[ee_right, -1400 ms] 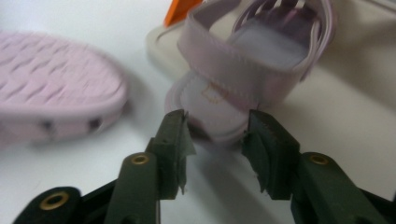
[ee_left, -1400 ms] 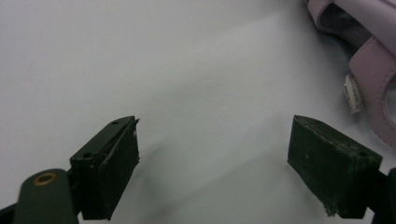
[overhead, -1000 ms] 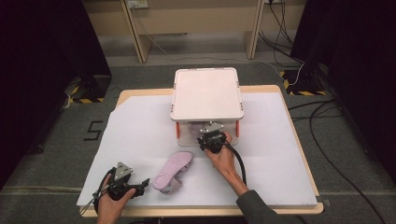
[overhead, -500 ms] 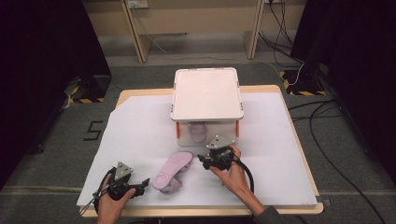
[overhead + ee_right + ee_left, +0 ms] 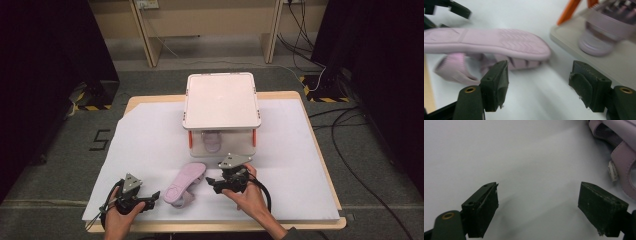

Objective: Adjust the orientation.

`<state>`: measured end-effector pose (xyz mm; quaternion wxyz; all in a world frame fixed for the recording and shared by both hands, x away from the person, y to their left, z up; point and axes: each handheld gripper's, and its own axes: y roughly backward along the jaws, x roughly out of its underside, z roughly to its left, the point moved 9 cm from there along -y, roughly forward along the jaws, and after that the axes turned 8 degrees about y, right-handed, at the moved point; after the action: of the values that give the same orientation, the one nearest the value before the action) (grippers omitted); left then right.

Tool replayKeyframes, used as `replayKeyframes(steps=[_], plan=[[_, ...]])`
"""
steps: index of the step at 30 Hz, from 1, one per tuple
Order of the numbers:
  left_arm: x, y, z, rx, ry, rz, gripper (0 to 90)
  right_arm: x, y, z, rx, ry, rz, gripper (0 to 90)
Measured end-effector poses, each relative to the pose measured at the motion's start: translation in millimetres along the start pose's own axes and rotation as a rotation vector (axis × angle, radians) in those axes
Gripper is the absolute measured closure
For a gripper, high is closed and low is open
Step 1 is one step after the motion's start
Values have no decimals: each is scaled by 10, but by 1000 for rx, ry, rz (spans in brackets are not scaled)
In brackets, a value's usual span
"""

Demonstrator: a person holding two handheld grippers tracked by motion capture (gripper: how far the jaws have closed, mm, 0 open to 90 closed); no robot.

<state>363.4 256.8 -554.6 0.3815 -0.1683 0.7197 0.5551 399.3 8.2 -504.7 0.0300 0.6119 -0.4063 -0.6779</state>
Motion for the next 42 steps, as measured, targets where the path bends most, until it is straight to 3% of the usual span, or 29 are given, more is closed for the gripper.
replayKeyframes(steps=[11, 17, 21, 23, 28, 32, 34, 35, 36, 39, 42], plan=[[-3, 30, 44, -12, 10, -14, 165, -355, -201, 406, -87, 70, -19, 327], [-6, 29, 21, -4, 8, -17, 165, -484, -398, 478, -101, 81, -15, 340], [-18, 41, 1, 2, 5, -25, 164, -469, -547, 484, -103, 88, 19, 345], [-24, 47, -14, 8, 4, -29, 164, -446, -557, 485, -118, 67, 14, 353], [-52, 59, -102, 47, 15, -45, 162, -304, -388, 460, -131, 41, 16, 352], [-98, 90, -258, 113, 42, -66, 158, -147, -194, 401, -115, 33, 30, 370], [-124, 80, -362, 118, 22, -69, 155, -35, -120, 350, -75, 72, 61, 359], [-134, 70, -394, 101, -8, -69, 202, -6, -82, 342, -78, 52, 46, 364], [-160, 60, -439, 111, -3, -78, 226, 4, -52, 327, -83, 32, 30, 366], [-237, 72, -587, 175, 23, -93, 163, -35, 11, 247, -65, 18, 16, 366], [-305, 108, -683, 182, 10, -118, 157, -119, 33, 214, -60, 22, -3, 366]])
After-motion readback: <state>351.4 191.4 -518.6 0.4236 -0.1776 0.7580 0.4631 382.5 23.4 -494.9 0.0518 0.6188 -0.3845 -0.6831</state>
